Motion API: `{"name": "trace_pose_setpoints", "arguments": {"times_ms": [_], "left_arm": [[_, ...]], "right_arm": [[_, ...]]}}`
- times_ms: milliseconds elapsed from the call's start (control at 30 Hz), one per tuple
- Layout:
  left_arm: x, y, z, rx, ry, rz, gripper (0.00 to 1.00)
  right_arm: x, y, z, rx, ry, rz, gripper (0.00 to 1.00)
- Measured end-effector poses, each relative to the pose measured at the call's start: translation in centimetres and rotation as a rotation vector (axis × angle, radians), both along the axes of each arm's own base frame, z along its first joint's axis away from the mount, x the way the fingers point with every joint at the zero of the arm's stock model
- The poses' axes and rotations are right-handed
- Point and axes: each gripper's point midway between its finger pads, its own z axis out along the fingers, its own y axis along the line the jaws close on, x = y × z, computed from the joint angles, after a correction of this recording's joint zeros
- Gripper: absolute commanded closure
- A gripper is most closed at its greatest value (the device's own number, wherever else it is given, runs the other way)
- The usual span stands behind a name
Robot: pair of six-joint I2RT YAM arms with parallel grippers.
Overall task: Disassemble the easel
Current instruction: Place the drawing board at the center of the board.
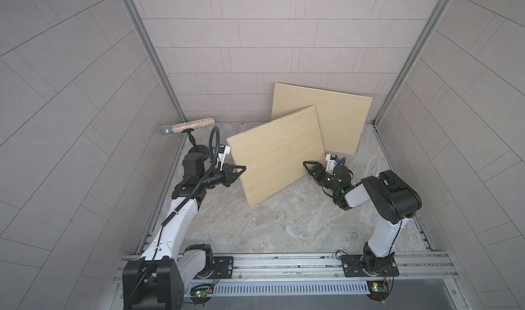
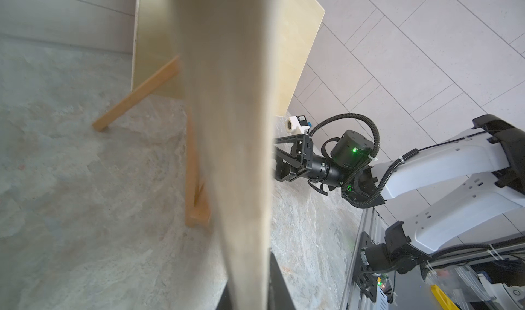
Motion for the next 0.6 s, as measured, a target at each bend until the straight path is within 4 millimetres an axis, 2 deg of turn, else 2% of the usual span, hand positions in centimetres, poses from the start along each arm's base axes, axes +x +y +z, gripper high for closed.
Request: {"name": "trace_pose_setpoints", "arguments": {"times_ms": [167,267,367,533,600], "left_arm": [[-1.3,-0.5,-1.0,0.008,0.040,-0.011,1.00],[-1.6,-0.6,-1.4,0.006,0.062,-0.015,1.00],[-1.6,-0.6,-1.4,0.003,0.069,-0.011,1.00],[-1.7,-0.8,-1.6,-0.002,0.085,-0.012,1.00],[-1.8,-0.8,-1.8,-0.006,0.094,-0.009,1.00]], "right_arm": [[-2.9,-0.4,-1.6,-0.003,0.068,0.022,0.10],[-4.7,-0.4,-1.5,-0.005,0.093,0.047,0.09],[-6.1,-0.3,-0.2,-0.009,0.086,0.081,0.07],[-7.8,0.0,4.4,-0.040,-0.007,0.140,0.05],[-8.8,-0.1,5.0,-0.073,0.002,0.158,0.05]]}}
